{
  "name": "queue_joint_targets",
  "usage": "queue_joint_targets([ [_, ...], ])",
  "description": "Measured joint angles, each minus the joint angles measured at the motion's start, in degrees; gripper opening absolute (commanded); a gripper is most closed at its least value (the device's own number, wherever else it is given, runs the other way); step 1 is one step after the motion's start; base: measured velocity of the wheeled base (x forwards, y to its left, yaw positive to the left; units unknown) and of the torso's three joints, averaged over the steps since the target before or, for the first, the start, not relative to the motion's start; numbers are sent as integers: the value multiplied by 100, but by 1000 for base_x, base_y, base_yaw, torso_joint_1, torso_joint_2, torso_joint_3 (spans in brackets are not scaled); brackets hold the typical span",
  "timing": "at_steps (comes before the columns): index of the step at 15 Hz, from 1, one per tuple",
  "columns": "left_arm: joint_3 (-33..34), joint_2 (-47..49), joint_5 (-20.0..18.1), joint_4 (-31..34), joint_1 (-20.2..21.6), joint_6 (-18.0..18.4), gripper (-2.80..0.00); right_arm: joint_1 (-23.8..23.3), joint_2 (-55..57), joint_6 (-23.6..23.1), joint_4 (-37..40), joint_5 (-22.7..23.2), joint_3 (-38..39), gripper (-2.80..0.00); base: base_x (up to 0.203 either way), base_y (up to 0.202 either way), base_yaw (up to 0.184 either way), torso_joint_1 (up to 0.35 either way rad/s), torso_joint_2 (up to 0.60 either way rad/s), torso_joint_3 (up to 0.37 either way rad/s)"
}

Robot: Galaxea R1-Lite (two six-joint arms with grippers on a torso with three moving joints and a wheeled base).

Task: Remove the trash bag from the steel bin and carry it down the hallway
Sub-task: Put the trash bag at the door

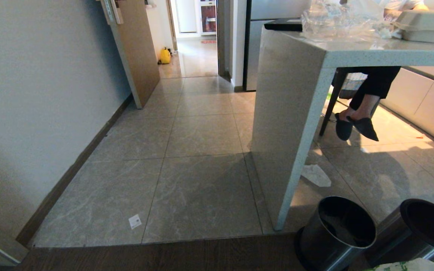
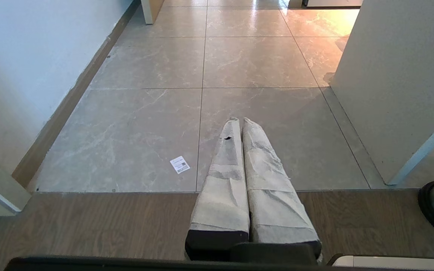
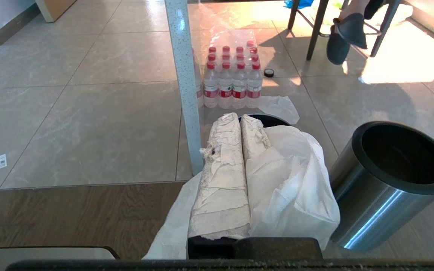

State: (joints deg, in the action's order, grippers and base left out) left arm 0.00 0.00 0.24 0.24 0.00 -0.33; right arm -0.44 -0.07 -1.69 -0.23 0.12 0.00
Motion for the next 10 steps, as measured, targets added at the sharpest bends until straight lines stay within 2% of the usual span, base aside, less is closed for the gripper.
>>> queue_joint_targets([
  [10,0,0,-2,2,0,2,-280,0,2,-12,1,1,0,-280,0,0,0,0,0,0],
])
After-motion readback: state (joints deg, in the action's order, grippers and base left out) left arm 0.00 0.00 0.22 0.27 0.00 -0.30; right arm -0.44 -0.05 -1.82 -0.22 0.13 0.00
